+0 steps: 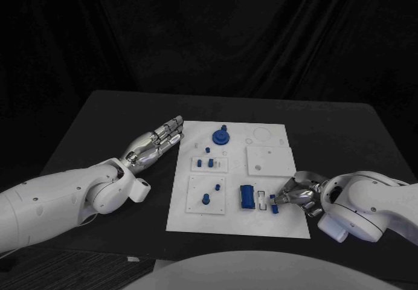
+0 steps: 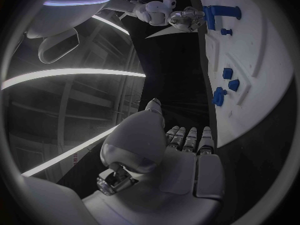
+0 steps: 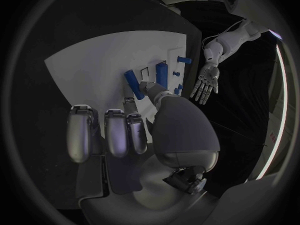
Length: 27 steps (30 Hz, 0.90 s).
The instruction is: Assemble the parts on the task board
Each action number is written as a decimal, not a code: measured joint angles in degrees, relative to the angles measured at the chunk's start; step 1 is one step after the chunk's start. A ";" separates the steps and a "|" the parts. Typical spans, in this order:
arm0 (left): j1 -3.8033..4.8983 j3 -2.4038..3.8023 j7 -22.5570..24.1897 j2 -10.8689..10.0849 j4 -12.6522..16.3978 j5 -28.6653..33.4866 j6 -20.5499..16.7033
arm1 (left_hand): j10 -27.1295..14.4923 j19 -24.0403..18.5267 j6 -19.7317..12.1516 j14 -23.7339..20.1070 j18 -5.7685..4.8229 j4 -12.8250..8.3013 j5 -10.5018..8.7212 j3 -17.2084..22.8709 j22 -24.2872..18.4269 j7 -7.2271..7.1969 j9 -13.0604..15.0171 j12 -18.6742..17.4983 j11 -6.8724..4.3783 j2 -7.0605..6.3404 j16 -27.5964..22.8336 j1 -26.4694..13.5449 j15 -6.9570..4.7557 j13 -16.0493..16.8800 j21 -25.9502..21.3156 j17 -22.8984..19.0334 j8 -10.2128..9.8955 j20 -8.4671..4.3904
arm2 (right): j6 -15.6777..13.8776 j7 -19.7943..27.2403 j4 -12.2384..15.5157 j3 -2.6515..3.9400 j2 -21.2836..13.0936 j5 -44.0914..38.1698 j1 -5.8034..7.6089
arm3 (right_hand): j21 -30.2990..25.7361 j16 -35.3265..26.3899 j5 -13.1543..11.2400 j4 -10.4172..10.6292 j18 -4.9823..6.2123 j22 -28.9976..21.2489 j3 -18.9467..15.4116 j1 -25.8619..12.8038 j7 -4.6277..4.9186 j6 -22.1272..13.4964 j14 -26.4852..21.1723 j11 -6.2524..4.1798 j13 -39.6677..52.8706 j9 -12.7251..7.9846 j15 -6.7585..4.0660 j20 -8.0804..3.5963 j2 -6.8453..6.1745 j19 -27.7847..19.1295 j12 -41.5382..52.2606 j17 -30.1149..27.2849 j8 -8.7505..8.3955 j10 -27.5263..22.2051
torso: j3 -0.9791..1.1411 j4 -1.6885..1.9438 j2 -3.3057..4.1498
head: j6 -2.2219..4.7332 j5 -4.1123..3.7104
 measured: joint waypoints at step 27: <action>0.00 0.00 -0.81 0.36 -0.61 -0.02 1.58 | 0.00 0.09 0.00 -0.11 0.00 -0.71 1.02 0.71 0.02 0.00 -0.01 0.00 0.00 -0.21 0.00 0.69 1.11 0.03 0.00 0.04 0.00 1.29 | -3.02 1.29 -0.39 -0.04 0.92 3.69 0.00 | 0.00 0.04 0.53 -0.97 0.00 -0.02 1.27 -0.66 0.23 -0.63 0.02 0.00 0.00 0.18 0.04 0.00 0.68 0.00 0.00 -0.13 -0.08 0.00 | 0.04 -0.03 -0.03 | 0.00 0.19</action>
